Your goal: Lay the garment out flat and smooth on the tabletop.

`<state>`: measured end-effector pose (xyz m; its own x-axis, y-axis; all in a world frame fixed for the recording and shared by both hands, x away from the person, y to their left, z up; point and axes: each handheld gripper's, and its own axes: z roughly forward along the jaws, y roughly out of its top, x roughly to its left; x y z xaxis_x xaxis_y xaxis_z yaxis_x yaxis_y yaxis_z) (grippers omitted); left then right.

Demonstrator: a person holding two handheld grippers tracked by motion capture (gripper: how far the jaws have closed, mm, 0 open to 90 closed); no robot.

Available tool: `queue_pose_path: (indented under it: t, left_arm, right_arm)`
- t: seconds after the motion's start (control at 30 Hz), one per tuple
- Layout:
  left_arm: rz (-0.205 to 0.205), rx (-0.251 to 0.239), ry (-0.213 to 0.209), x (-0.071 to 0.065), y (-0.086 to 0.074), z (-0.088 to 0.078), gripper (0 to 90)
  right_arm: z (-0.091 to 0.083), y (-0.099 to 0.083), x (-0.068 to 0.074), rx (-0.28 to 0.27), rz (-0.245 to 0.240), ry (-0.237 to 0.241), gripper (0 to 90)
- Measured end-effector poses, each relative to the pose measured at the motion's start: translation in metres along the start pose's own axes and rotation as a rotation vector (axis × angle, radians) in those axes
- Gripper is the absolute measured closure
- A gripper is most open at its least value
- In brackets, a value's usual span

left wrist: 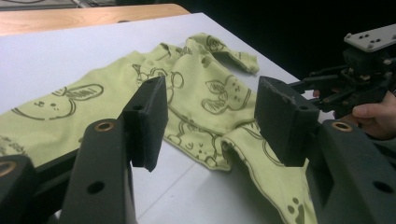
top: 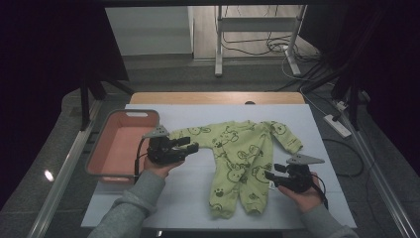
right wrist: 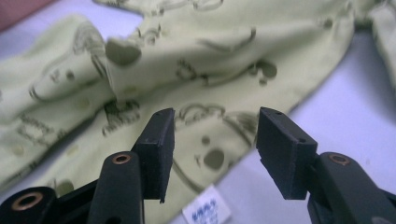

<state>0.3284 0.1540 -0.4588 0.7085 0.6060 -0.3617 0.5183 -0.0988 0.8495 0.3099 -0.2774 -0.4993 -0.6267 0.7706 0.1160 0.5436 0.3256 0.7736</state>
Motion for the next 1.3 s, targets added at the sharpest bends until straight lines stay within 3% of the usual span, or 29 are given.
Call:
queue_pose_path:
  t: [0.33,0.53,0.67,0.77,0.9,0.97,1.07,1.3]
  left_arm:
    - [0.017,-0.01,0.011,-0.008,-0.008,-0.008,43.6]
    - [0.021,-0.006,0.007,-0.011,-0.01,-0.006,43.4]
    - [0.019,-0.007,0.01,-0.014,-0.013,-0.006,43.3]
    - [0.015,-0.006,0.013,-0.017,-0.017,-0.008,43.0]
    - [0.007,-0.015,0.022,-0.023,-0.023,-0.012,42.9]
    - [0.008,-0.022,0.026,-0.027,-0.025,-0.014,42.9]
    - [0.008,-0.024,0.028,-0.031,-0.027,-0.016,42.5]
    - [0.002,-0.015,0.019,-0.037,-0.033,-0.016,41.8]
  right_arm:
    - [0.004,-0.014,0.011,0.071,-0.006,0.0,42.1]
    - [0.016,-0.018,0.014,0.123,-0.017,-0.014,38.9]
    - [0.018,-0.019,0.024,0.136,-0.062,-0.062,36.9]
    - [0.02,-0.019,0.031,0.147,-0.079,-0.102,44.6]
    - [0.019,-0.016,0.037,0.157,-0.063,-0.094,76.5]
    - [0.019,-0.016,0.039,0.159,-0.054,-0.076,84.1]
    - [0.015,-0.017,0.039,0.165,-0.056,-0.084,85.6]
    - [-0.03,-0.03,0.027,0.122,0.004,-0.11,85.7]
